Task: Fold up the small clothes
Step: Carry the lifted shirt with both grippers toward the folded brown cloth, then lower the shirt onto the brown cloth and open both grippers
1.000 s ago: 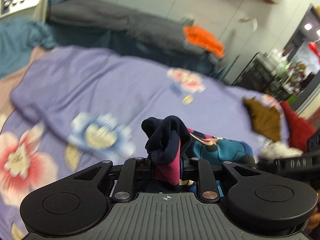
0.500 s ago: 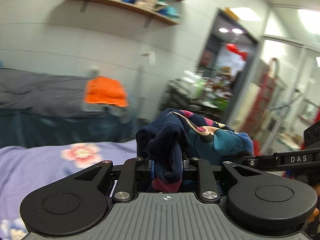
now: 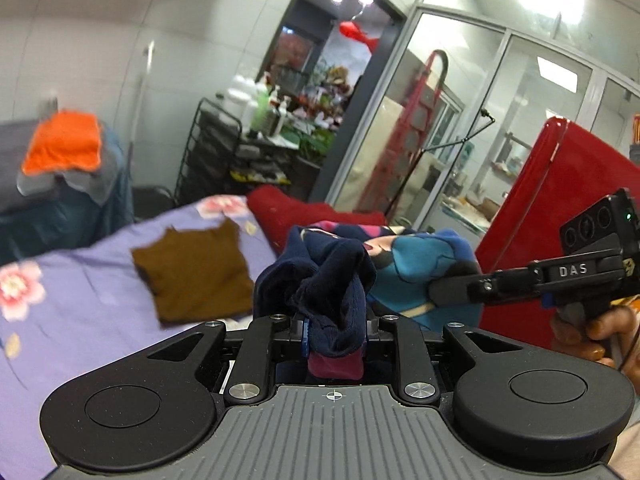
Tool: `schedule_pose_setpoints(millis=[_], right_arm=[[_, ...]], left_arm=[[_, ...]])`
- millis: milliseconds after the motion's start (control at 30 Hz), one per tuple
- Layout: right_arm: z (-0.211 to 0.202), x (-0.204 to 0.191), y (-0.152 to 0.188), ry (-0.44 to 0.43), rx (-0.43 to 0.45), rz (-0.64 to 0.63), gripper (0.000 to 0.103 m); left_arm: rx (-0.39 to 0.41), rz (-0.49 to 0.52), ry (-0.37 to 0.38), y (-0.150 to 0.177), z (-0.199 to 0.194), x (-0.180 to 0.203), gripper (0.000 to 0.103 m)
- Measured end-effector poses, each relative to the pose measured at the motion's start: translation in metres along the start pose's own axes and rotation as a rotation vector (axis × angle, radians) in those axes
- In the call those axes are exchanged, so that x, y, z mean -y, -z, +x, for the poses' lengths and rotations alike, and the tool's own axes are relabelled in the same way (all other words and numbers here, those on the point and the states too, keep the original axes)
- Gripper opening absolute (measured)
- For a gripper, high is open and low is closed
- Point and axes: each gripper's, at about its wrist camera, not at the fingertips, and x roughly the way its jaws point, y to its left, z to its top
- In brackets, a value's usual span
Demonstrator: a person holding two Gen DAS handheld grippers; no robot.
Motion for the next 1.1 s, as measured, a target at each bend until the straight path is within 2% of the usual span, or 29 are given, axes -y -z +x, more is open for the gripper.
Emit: schedule_pose_setpoints(millis=[133, 267, 433, 500, 600, 733, 800, 967, 1067, 1100], right_arm=[[-0.001, 0.02, -0.017, -0.024, 0.02, 0.012, 0.02], [0.017, 0.044, -0.056, -0.069, 0.021, 0.003, 0.02], [0.076, 0.089, -0.118, -0.103, 0.003, -0.023, 0.02], [0.109, 0.114, -0.141, -0.081, -0.005, -0.027, 0.02], [0.16, 0.166, -0.17, -0.067, -0.032, 0.045, 0.02], [0.228, 0.235, -0.196, 0.036, -0.067, 0.102, 0.02], [0.26, 0.264, -0.205, 0.099, -0.081, 0.081, 0.02], [0.32, 0.312, -0.215, 0.275, -0.105, 0.039, 0.021], [0.348, 0.32, -0.215, 0.417, -0.16, -0.107, 0.034], [0.355, 0.32, -0.213, 0.468, -0.174, -0.164, 0.047]], left_arm=[[0.022, -0.016, -0.012, -0.019, 0.018, -0.008, 0.068], [0.056, -0.036, -0.057, -0.052, 0.04, -0.026, 0.068], [0.051, 0.0, -0.14, -0.09, 0.105, -0.063, 0.068], [0.035, 0.003, -0.168, -0.098, 0.133, -0.081, 0.068], [-0.007, -0.039, -0.205, -0.105, 0.186, -0.121, 0.068], [-0.079, -0.101, -0.271, -0.104, 0.259, -0.179, 0.067], [-0.106, -0.136, -0.313, -0.102, 0.292, -0.206, 0.065], [-0.219, -0.178, -0.447, -0.092, 0.343, -0.251, 0.065], [-0.248, -0.158, -0.538, -0.09, 0.351, -0.26, 0.065], [-0.255, -0.16, -0.565, -0.088, 0.351, -0.263, 0.065]])
